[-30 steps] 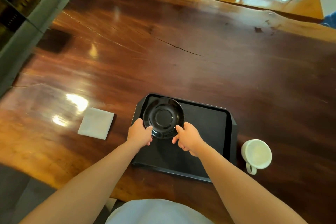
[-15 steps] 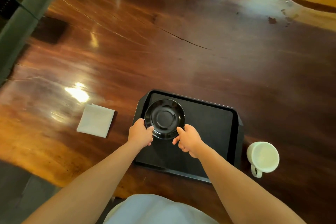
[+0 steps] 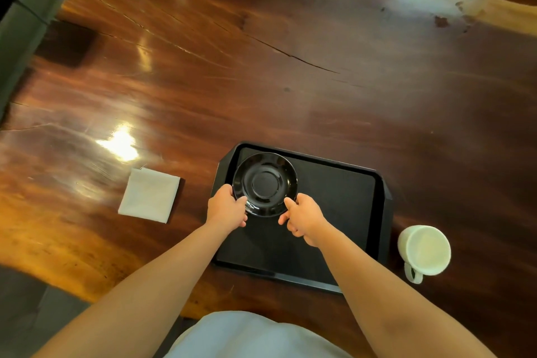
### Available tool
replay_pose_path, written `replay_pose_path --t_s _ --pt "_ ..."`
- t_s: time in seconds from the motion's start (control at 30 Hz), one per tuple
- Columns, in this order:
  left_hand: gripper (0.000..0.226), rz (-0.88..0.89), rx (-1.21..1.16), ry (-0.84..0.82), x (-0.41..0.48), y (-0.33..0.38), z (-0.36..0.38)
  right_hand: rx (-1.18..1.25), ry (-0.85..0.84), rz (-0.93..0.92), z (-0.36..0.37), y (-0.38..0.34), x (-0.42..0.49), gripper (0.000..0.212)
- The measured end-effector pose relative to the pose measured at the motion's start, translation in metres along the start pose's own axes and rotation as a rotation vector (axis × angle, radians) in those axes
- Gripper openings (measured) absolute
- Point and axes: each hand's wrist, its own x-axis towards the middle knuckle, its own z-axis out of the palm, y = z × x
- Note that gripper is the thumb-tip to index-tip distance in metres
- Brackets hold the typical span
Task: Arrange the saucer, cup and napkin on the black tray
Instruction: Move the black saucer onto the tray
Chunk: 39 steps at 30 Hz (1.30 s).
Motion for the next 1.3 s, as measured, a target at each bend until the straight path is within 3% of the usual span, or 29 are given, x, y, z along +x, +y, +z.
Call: replay_pose_path --t_s 0.27,1.3 --pt "0.011 -0.017 -0.018 0.000 0.009 -0.001 0.003 -0.014 0.009 -0.001 0.001 -0.004 0.006 0.025" --pt "0.018 0.016 0.038 -0.007 0.032 -0.012 0.016 -0.024 0.012 0.027 0.001 0.002 0.028 0.021"
